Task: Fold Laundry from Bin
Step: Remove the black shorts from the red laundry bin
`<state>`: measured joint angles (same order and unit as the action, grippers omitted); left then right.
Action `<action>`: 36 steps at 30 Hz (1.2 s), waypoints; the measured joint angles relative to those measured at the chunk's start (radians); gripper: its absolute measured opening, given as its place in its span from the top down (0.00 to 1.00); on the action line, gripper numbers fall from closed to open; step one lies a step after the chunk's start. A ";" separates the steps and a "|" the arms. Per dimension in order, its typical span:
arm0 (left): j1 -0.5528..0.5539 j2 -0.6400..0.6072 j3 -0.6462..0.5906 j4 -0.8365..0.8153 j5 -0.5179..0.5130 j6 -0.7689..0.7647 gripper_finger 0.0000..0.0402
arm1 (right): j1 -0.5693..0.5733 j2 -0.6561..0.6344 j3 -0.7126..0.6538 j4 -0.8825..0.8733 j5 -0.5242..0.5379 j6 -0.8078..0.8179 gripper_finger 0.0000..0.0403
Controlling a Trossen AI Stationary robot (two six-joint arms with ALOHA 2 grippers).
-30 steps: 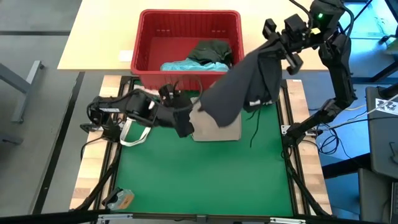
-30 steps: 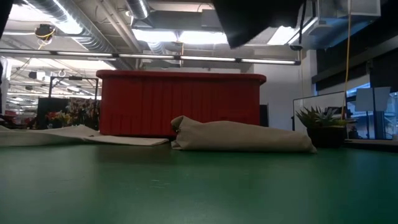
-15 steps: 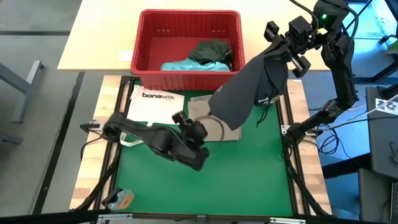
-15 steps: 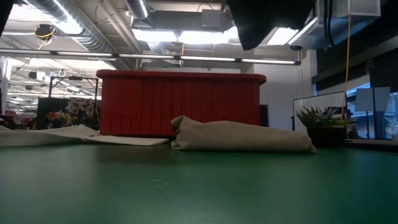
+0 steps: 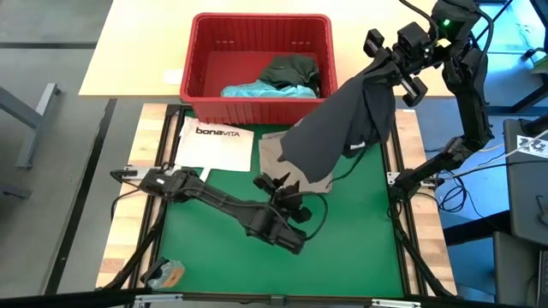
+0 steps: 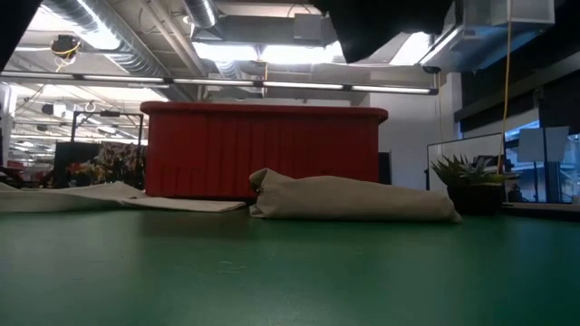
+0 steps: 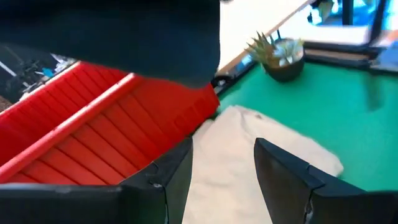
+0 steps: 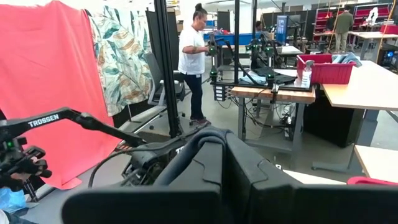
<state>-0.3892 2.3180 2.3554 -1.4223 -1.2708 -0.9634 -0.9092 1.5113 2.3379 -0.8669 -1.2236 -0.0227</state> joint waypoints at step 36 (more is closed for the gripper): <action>0.059 -0.133 -0.434 -0.147 0.037 -0.177 0.59 | 0.000 -0.015 0.000 0.000 0.000 0.000 0.99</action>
<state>-0.3302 2.1846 1.9211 -1.5694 -1.2338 -1.1405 -0.9092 1.4960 2.3379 -0.8665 -1.2240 -0.0232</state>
